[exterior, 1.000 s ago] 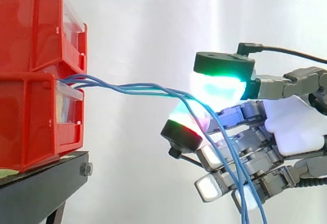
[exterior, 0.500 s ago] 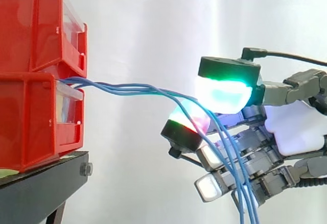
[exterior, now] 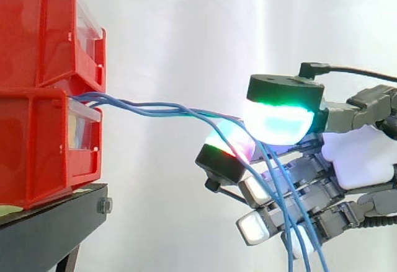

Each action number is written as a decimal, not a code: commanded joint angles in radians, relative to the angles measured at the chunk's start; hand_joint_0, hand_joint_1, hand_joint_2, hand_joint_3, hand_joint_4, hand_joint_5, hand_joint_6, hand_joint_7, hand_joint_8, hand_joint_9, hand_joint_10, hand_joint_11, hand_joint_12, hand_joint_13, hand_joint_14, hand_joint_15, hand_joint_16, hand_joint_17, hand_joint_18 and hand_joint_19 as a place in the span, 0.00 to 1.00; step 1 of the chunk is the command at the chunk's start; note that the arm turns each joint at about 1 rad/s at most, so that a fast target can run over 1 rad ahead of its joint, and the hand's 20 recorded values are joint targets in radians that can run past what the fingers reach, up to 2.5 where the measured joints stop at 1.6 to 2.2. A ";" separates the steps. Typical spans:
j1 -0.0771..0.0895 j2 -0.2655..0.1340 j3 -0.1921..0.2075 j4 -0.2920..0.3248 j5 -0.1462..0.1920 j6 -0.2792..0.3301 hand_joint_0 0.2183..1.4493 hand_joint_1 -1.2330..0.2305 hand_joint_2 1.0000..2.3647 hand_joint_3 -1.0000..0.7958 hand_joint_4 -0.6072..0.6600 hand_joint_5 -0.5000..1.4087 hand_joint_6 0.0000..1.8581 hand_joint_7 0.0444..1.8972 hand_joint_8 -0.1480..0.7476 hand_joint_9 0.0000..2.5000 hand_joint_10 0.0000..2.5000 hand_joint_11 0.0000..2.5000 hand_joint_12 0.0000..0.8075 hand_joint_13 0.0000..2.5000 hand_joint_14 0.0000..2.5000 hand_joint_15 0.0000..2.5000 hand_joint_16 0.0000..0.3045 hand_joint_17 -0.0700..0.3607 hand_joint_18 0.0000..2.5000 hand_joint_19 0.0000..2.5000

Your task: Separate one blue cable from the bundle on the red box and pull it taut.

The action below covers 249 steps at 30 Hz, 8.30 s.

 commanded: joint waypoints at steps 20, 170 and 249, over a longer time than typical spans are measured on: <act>0.000 0.000 0.000 0.000 -0.001 0.000 0.29 0.44 0.00 0.31 0.50 0.19 0.45 0.54 0.51 0.42 0.01 0.29 0.41 0.35 0.01 0.20 0.13 0.38 0.34 0.24; 0.057 0.107 -0.115 -0.186 0.104 0.229 0.22 0.28 0.19 0.50 0.42 0.25 0.43 0.61 0.57 0.46 0.00 0.20 0.54 0.33 0.00 0.13 0.20 0.48 0.33 0.14; 0.052 0.190 -0.144 -0.120 0.275 -0.761 0.28 0.27 0.02 0.53 0.43 0.24 0.45 0.60 0.58 0.49 0.00 0.37 0.52 0.35 0.00 0.17 0.19 0.47 0.36 0.16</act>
